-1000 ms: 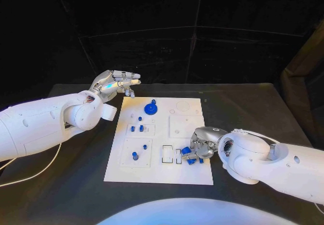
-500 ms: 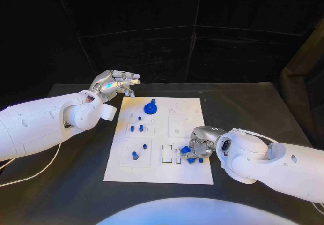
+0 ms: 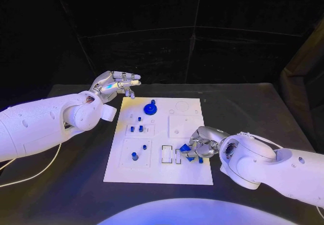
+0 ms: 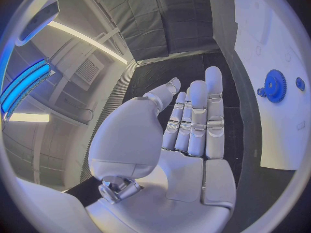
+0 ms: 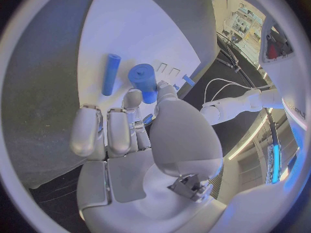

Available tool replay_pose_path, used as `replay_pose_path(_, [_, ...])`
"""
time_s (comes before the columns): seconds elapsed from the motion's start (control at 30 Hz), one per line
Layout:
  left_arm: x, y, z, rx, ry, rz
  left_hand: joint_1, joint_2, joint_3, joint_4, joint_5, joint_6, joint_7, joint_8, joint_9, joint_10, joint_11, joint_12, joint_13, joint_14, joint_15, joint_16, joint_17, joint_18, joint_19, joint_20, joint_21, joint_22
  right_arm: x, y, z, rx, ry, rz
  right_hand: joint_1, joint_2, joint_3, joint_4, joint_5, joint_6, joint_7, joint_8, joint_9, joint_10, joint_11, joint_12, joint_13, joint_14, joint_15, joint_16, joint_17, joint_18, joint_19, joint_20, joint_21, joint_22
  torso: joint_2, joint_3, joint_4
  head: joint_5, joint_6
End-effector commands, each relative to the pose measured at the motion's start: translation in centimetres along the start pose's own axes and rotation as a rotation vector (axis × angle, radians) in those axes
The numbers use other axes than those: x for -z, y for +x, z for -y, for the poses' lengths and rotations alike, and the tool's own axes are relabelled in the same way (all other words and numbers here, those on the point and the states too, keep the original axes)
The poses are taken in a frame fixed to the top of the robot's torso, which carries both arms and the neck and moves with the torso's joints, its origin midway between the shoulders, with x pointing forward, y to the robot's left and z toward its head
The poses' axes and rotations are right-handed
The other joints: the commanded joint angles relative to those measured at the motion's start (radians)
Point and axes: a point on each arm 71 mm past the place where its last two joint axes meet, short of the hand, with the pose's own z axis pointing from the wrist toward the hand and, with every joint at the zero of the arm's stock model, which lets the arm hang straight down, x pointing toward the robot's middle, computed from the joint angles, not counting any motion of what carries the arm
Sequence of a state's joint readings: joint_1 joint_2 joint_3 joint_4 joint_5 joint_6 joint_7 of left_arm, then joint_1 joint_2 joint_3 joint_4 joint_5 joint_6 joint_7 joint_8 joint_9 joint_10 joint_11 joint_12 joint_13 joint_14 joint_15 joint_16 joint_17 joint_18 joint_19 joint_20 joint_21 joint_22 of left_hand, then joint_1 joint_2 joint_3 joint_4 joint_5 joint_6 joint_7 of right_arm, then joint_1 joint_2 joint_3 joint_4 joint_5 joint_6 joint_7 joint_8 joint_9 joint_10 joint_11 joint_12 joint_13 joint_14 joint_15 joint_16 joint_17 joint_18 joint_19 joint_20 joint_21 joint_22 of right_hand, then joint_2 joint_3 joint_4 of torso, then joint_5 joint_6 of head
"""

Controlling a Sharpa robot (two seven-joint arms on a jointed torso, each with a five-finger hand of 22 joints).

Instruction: Assemble the parts on the task board

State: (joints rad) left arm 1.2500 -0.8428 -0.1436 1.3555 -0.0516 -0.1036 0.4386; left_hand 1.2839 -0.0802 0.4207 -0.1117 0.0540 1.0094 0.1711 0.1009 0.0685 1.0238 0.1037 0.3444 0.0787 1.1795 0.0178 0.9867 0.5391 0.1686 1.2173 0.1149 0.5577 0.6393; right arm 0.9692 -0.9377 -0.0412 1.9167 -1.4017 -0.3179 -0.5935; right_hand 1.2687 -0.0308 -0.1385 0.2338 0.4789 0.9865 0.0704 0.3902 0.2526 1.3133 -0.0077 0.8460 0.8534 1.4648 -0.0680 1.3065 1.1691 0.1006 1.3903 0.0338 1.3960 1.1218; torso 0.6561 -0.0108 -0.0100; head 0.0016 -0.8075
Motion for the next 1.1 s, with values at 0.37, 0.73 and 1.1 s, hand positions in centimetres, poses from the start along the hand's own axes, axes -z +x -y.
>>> replay_pose_path(0.37, [-0.1,0.2,0.1,0.01,0.001,-0.015,0.001,0.007,-0.005,-0.001,-0.003,-0.009,0.0,0.005,0.0,-0.009,0.001,0.002,-0.002,-0.008,0.002,0.005,-0.001,0.013,-0.005,0.001,-0.004,-0.001,-0.1,0.0,-1.6,-0.224,-0.064,0.026,-0.029,0.017,-0.016,0.025,0.016,0.018,-0.002,0.012,0.011,0.012,-0.003,-0.006,0.005,0.045,-0.011,0.009,0.006,-0.016,0.007,-0.004,0.009,0.003,0.0,-0.001,0.0013,0.005,0.001])
replay_pose_path(0.73, [-0.2,0.4,0.1,0.012,0.0,-0.021,0.001,0.007,-0.005,-0.001,-0.003,-0.009,0.0,0.005,0.0,-0.009,0.001,0.002,-0.002,-0.008,0.002,0.005,-0.001,0.013,-0.005,0.001,-0.004,-0.001,-1.4,1.5,-2.7,-0.155,0.001,-0.082,-0.097,0.062,-0.048,0.055,-0.05,0.063,-0.018,0.022,0.023,0.037,-0.015,-0.007,0.024,0.049,-0.02,0.035,0.046,-0.018,0.011,-0.012,0.015,0.018,0.002,-0.0017,0.0028,0.011,0.003])
replay_pose_path(1.1, [-0.2,0.5,0.1,0.013,-0.001,-0.024,0.001,0.007,-0.005,-0.001,-0.003,-0.009,0.0,0.005,0.0,-0.009,0.001,0.002,-0.002,-0.008,0.002,0.005,-0.001,0.013,-0.005,0.001,-0.004,-0.001,-2.2,1.9,-3.6,-0.131,0.016,-0.076,-0.101,0.068,-0.051,0.055,-0.055,0.067,-0.02,0.021,0.023,0.04,-0.016,-0.007,0.027,0.049,-0.021,0.036,0.047,-0.018,0.011,-0.013,0.016,0.018,0.002,-0.0012,0.0014,0.017,-0.001])
